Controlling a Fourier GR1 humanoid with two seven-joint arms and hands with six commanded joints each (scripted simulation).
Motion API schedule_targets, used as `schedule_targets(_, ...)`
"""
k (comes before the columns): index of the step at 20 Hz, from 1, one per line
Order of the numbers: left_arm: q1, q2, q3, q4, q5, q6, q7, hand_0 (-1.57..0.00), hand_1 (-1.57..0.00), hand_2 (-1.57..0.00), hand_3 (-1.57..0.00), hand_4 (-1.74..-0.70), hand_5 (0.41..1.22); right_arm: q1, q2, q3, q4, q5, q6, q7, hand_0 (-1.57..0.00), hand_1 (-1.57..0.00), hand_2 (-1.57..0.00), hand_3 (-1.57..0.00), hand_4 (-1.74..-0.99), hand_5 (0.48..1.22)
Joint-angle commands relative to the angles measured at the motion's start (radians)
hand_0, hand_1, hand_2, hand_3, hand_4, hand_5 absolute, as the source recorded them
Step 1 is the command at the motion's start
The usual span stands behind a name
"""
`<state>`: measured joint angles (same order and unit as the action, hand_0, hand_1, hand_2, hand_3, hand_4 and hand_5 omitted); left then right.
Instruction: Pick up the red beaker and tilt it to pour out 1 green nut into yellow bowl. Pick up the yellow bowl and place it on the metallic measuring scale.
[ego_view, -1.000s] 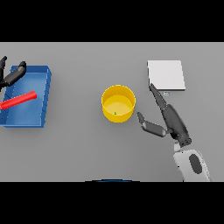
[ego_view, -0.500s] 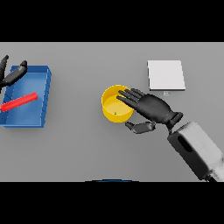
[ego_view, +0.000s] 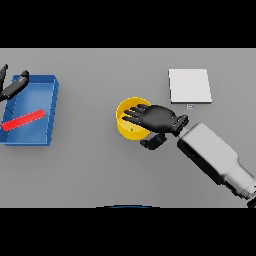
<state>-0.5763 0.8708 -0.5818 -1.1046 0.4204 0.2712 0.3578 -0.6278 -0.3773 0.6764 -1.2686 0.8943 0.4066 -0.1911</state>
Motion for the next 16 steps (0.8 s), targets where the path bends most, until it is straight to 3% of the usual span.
schedule_targets(1,-0.006,-0.001,-0.003,0.001,-0.003,0.0,0.007,0.0,0.0,0.0,0.0,-0.72,0.688,-0.01,0.0,0.007,0.012,0.003,0.009,-0.008,0.0,0.0,0.0,0.0,-1.231,0.703)
schedule_targets(5,0.004,0.004,0.008,0.007,0.005,-0.003,-0.012,0.0,0.0,0.0,0.0,-0.72,0.684,-0.066,0.016,0.042,0.103,0.032,0.027,-0.021,0.0,0.0,0.0,0.0,-1.266,0.72)
schedule_targets(8,0.005,0.0,0.007,0.006,0.008,-0.011,-0.025,0.0,0.0,0.0,0.0,-0.72,0.686,-0.08,0.021,0.06,0.117,0.033,0.066,-0.028,0.0,0.0,0.0,0.0,-1.281,0.74)
schedule_targets(13,0.017,0.012,0.014,-0.005,0.013,-0.006,-0.03,0.0,0.0,0.0,0.0,-0.71,0.686,-0.08,0.06,0.041,0.14,0.008,0.095,0.021,0.0,-0.02,-0.02,-0.04,-1.336,0.81)
schedule_targets(15,0.02,0.02,0.02,-0.012,0.02,-0.01,-0.036,0.0,0.0,0.0,0.0,-0.71,0.691,-0.078,0.068,0.049,0.149,0.015,0.099,0.025,-0.29,-0.24,-0.18,-0.17,-1.387,0.873)
schedule_targets(16,0.024,0.015,0.015,-0.019,0.02,-0.007,-0.032,0.0,0.0,0.0,0.0,-0.72,0.692,-0.086,0.062,0.051,0.152,0.019,0.098,0.009,-0.54,-0.47,-0.31,-0.26,-1.42,0.943)
